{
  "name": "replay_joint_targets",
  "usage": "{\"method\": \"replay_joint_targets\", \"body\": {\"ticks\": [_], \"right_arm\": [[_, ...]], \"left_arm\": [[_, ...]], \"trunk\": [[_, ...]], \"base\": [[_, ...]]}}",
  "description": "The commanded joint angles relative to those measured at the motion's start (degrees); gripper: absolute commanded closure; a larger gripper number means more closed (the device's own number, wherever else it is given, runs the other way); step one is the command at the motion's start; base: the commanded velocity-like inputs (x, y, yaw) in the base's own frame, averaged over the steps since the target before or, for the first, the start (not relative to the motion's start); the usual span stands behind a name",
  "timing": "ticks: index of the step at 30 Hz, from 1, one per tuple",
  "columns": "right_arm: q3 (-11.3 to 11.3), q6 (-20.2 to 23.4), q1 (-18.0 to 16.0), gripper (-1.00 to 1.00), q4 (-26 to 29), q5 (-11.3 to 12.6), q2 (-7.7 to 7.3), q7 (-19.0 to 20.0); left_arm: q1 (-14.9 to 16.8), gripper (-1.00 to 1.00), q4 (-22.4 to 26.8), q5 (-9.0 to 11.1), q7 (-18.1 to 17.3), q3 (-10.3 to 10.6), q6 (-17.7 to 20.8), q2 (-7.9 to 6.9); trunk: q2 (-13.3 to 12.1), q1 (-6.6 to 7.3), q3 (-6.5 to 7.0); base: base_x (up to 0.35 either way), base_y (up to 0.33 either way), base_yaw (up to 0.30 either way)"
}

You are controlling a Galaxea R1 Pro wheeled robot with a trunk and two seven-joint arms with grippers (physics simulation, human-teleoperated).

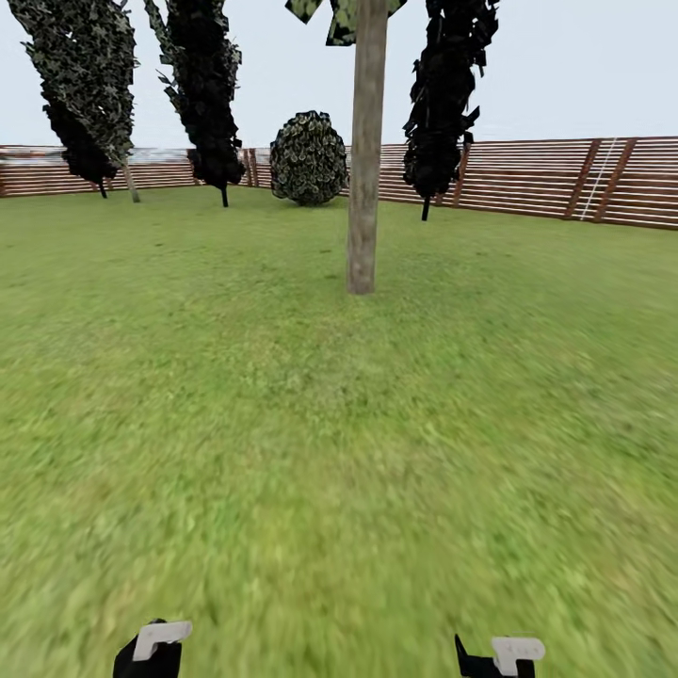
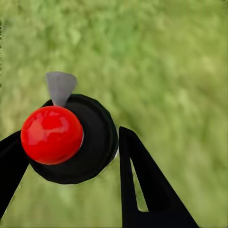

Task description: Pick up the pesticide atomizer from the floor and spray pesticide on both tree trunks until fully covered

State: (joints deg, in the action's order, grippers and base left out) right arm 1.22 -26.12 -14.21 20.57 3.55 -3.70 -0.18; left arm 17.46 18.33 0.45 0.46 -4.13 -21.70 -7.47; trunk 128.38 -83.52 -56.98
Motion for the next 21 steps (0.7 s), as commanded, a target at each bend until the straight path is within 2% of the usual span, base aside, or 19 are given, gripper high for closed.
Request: {"method": "replay_joint_targets", "body": {"ticks": [1, 9, 12, 15, 21], "right_arm": [[0.2, -0.2, 0.0, -1.00, 0.0, 0.4, 0.02, 0.0], [-0.1, -0.2, 0.0, -1.00, 0.3, 0.4, -0.36, 0.0], [0.0, -0.2, 0.0, -1.00, 0.3, 0.3, -0.28, 0.0], [0.1, -0.2, 0.0, -1.00, 0.2, 0.3, -0.29, 0.0], [0.2, -0.2, 0.0, -1.00, -0.2, 0.1, -0.44, 0.0]], "left_arm": [[0.0, 1.00, 0.0, 0.0, 0.0, 0.0, -0.2, -0.16], [0.0, 1.00, 0.0, 0.0, 0.2, -0.4, -0.3, -0.97], [0.0, 1.00, 0.0, 0.0, 0.0, -2.8, -0.3, -1.98], [0.0, 1.00, 0.0, 0.1, -0.5, -4.7, -0.4, -2.32], [0.0, 1.00, 0.0, 0.1, -0.8, -5.1, -0.5, -1.94]], "trunk": [[0.0, -0.02, -0.05], [0.0, -0.02, -0.05], [0.0, -0.02, -0.05], [0.0, -0.02, -0.05], [0.0, -0.02, -0.05]], "base": [[0.338, 0.000, 0.000], [0.338, 0.000, -0.037], [0.338, 0.000, -0.231], [0.338, 0.000, -0.278], [0.339, 0.000, -0.076]]}}
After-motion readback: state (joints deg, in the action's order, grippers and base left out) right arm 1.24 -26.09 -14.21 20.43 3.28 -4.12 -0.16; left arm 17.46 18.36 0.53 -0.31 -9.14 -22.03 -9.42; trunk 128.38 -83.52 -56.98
